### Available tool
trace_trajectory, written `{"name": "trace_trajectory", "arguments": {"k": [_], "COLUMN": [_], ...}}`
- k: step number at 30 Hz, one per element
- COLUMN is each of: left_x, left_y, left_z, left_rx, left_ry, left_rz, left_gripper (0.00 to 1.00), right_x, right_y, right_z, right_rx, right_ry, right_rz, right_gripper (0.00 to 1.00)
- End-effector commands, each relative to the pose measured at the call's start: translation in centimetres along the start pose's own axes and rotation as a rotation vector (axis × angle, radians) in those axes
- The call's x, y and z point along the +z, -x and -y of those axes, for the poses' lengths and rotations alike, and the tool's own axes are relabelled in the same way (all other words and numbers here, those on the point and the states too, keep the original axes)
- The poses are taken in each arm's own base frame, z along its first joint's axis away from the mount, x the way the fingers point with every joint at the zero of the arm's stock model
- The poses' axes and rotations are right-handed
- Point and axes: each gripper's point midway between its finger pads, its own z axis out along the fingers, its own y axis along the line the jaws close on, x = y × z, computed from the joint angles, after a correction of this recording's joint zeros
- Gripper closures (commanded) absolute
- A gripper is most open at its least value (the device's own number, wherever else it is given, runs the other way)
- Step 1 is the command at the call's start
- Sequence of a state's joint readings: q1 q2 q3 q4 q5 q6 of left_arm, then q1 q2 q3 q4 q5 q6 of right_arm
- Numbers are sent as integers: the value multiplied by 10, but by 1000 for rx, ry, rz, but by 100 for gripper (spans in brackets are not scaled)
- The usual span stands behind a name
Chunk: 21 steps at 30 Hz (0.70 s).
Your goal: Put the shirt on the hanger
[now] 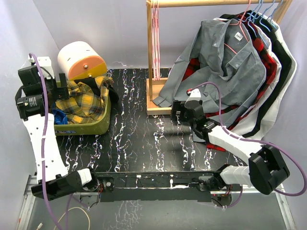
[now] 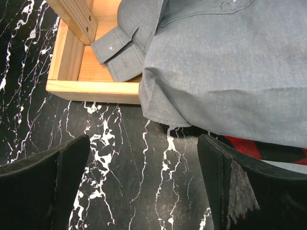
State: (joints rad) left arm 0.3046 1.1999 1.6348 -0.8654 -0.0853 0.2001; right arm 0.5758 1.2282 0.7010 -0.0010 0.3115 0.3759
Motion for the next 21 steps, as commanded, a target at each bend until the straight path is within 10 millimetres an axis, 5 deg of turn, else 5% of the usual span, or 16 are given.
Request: {"name": "trace_trajectory", "arguments": {"k": [1,9,12,17,21], "left_x": [21,24,23,14,31], "left_y": [-24,-52,-59,-59,-54], "left_z": [5,33,44,91,107], "left_rx": [-16,21,73,69,86], "left_ry": [-12,-167,-257,-567,-556], "left_rz": [-125,-226,-267,-357,-363], "left_gripper": [4,3,3,3,3], "right_x": [4,3,3,-1,-7], "right_y": [37,48,48,49,51], "right_z": [-21,0,-9,-27,-34], "right_rx": [79,60,2,-31,-11], "right_ry": [50,-63,-14,87,143], "right_rz": [94,135,105,81,115], "right_gripper": [1,1,1,1,1]}}
